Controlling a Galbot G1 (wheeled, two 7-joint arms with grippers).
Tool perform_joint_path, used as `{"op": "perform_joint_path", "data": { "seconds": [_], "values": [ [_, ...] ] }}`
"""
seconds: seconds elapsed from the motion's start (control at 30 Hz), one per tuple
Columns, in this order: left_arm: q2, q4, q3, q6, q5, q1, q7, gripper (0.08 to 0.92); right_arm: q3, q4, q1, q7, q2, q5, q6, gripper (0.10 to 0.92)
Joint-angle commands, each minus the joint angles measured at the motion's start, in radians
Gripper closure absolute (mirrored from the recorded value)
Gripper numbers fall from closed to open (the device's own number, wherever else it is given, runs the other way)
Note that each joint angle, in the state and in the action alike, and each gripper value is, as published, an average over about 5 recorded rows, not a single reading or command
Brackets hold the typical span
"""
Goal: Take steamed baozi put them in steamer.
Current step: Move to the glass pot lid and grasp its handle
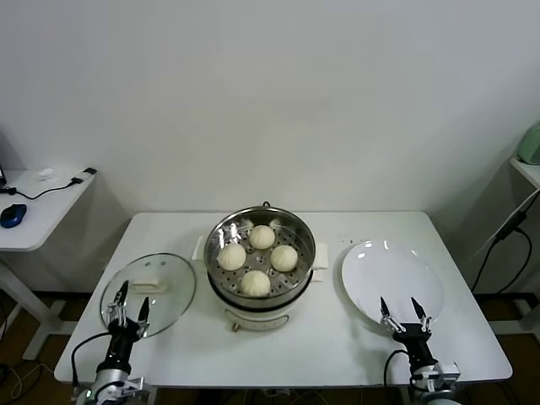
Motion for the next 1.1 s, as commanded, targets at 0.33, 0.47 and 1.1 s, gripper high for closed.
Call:
{"op": "perform_joint_path", "data": {
  "seconds": [0.33, 0.47, 1.1],
  "values": [
    [0.007, 0.264, 0.042, 0.111, 0.268, -0.198, -0.041, 0.177, 0.018, 0.049, -0.028, 0.009, 0.01, -0.034, -0.055, 0.203],
    [0.01, 0.28, 0.052, 0.14, 0.251, -0.231, -0.019, 0.177, 0.023, 0.055, -0.034, 0.009, 0.0, -0.032, -0.059, 0.203],
    [0.026, 0.365, 0.082, 0.155, 0.247, -0.338, 0.003, 0.185, 0.025, 0.038, -0.032, 0.002, -0.001, -0.054, -0.064, 0.203]
  ]
}}
